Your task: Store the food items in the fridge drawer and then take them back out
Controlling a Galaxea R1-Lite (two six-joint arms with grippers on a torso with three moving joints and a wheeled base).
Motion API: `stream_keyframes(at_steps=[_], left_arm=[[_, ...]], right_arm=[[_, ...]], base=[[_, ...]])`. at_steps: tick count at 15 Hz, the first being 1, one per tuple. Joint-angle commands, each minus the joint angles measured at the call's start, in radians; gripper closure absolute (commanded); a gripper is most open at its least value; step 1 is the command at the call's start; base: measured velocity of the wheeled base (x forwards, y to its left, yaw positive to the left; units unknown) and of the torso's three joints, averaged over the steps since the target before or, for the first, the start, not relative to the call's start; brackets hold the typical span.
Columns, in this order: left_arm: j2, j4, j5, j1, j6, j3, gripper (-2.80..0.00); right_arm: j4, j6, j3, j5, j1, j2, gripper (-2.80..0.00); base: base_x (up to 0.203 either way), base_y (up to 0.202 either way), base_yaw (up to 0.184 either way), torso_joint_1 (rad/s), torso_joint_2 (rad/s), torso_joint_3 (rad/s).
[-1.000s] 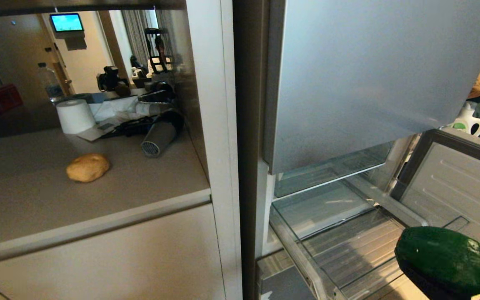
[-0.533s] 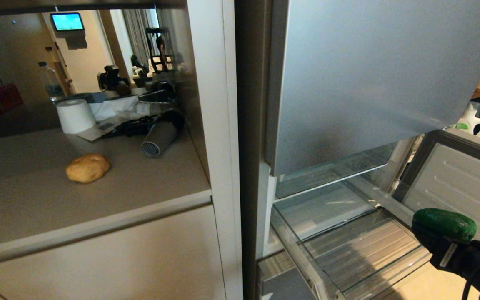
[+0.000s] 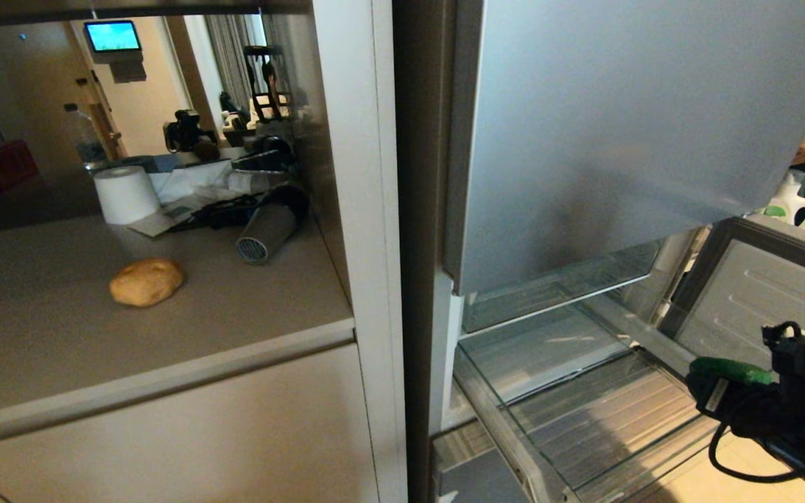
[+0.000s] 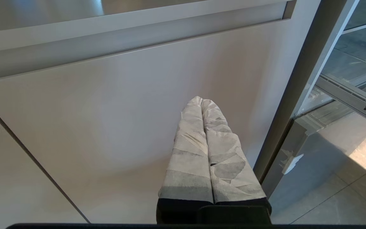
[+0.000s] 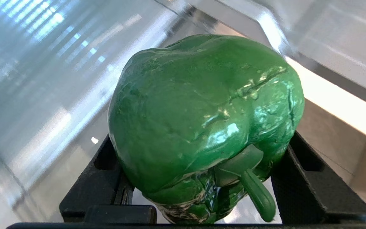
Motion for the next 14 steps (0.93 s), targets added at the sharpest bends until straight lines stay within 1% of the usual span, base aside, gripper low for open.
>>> stream_keyframes(at_steps=[1,2,5,6,9,13,14], left_arm=[[0.002,0.000,-0.001,0.000,-0.001,0.000,0.00],[0.002,0.001,0.001,0.000,0.000,0.000,0.00],[0.002,0.000,0.000,0.000,-0.001,0.000,0.00],[0.002,0.000,0.000,0.000,-0.001,0.000,0.00],[0.002,0.000,0.000,0.000,0.000,0.000,0.00],[0.002,0.000,0.000,0.000,-0.001,0.000,0.00],[0.002,0.000,-0.001,0.000,-0.001,0.000,0.00]], right_arm=[[-0.004,-0.001,-0.069,0.002,-0.006,0.091,0.00],[-0.001,-0.008,-0.110,0.012,-0.006,0.109,0.00],[0.057,-0.088,-0.215,0.023,-0.008,0.168,0.00],[0.079,-0.101,-0.245,0.024,-0.008,0.192,0.00],[0.107,-0.154,-0.308,0.035,-0.007,0.254,0.00],[0.138,-0.182,-0.410,0.037,-0.008,0.304,0.00],[0.146,-0.184,-0.431,0.037,-0.007,0.316,-1.66]], base=[[0.000,0.000,0.000,0.000,0.00,0.000],[0.000,0.000,0.000,0.000,0.00,0.000],[0.000,0.000,0.000,0.000,0.00,0.000],[0.000,0.000,0.000,0.000,0.00,0.000],[0.000,0.000,0.000,0.000,0.00,0.000],[0.000,0.000,0.000,0.000,0.00,0.000],[0.000,0.000,0.000,0.000,0.00,0.000]])
